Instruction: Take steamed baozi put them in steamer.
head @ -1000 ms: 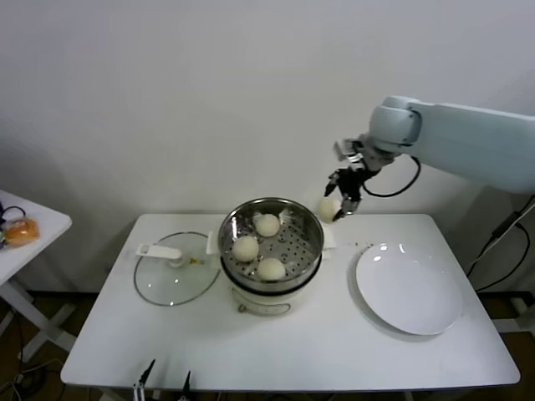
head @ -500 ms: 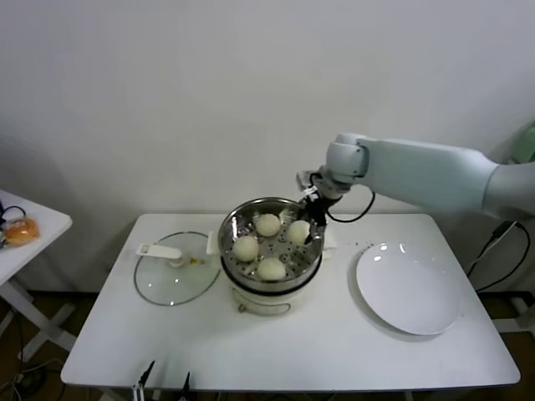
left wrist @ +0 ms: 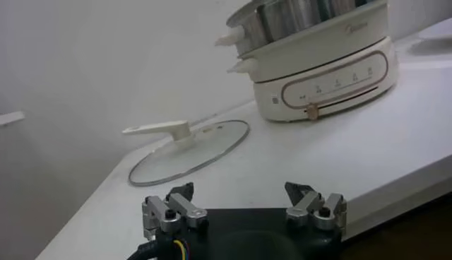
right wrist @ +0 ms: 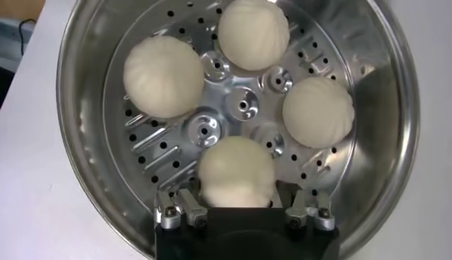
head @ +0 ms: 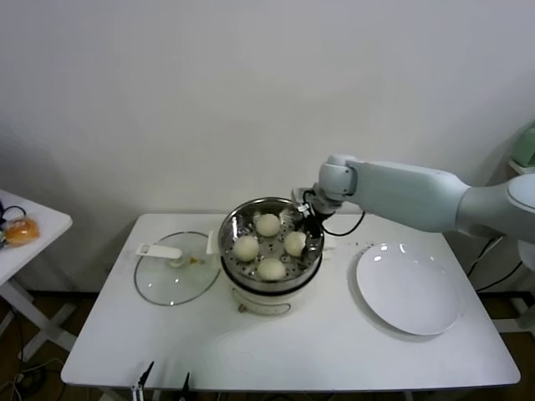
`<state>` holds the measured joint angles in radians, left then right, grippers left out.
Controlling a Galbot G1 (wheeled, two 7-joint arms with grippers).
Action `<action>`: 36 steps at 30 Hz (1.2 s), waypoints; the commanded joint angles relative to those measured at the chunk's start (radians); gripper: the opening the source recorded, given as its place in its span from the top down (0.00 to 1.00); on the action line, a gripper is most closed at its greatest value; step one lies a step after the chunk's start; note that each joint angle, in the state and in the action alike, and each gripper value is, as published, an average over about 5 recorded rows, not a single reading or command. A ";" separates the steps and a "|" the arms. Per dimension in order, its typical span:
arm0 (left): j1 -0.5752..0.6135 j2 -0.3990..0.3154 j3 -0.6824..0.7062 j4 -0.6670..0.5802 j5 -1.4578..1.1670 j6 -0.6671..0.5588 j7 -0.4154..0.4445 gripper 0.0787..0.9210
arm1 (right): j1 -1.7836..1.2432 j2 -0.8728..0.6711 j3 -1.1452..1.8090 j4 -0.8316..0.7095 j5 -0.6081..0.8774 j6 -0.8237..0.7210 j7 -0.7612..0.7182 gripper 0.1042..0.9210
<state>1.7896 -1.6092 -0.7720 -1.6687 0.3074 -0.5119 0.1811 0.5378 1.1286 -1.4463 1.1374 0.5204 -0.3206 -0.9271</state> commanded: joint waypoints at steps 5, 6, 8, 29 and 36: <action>0.002 -0.042 -0.003 -0.001 0.001 -0.002 -0.001 0.12 | -0.015 -0.012 0.049 -0.018 -0.010 0.004 0.004 0.13; 0.003 -0.041 -0.004 -0.001 0.001 -0.002 -0.001 0.12 | 0.006 -0.020 0.048 -0.013 0.002 0.005 -0.001 0.13; 0.004 -0.040 -0.005 -0.003 0.001 -0.002 -0.001 0.12 | 0.063 -0.039 0.035 0.004 0.034 0.010 -0.018 0.12; 0.009 -0.031 -0.004 -0.025 0.002 0.005 0.005 0.12 | -0.561 -0.616 0.842 0.487 0.171 0.153 0.503 0.12; -0.002 -0.033 -0.001 -0.021 -0.005 0.009 0.004 0.12 | -1.080 -0.656 1.207 0.575 0.058 0.329 0.710 0.12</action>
<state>1.7910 -1.6092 -0.7736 -1.6906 0.3080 -0.5049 0.1851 0.1959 0.6686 -0.8624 1.5077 0.6826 -0.2061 -0.5603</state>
